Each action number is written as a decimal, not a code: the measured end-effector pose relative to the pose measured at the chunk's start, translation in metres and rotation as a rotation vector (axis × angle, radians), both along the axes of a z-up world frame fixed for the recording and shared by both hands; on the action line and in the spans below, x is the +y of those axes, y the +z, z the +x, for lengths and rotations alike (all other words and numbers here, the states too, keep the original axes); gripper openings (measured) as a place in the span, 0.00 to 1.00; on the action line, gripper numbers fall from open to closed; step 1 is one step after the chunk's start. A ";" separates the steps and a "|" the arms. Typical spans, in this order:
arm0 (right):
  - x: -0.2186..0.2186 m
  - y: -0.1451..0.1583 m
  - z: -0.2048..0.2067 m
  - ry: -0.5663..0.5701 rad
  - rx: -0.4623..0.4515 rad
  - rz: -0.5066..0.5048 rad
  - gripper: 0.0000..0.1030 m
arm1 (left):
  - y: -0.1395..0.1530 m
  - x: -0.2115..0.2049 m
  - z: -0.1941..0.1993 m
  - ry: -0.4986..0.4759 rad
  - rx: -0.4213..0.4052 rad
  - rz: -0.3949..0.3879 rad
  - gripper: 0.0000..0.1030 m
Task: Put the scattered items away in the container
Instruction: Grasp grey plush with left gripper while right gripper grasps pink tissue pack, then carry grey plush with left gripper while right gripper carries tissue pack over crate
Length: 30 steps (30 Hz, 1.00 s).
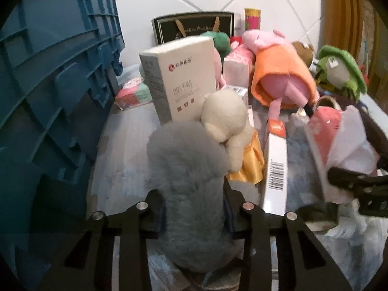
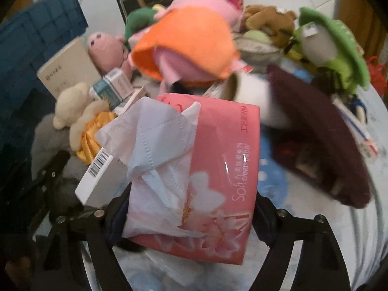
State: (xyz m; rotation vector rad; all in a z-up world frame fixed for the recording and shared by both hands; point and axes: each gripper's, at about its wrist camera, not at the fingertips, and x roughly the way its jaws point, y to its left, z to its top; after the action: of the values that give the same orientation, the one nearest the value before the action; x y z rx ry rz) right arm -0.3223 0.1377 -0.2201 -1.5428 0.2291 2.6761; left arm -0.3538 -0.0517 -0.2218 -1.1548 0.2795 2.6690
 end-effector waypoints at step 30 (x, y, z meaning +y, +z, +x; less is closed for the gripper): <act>0.019 0.219 0.122 0.192 0.510 0.072 0.81 | 0.220 0.046 0.155 0.011 0.512 -0.007 0.33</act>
State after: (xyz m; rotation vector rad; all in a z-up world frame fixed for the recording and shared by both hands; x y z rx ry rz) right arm -0.2000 0.1567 -0.0007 -0.8773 -0.0032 3.1444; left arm -0.1989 -0.0054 -0.0019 -0.4528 0.3616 2.9327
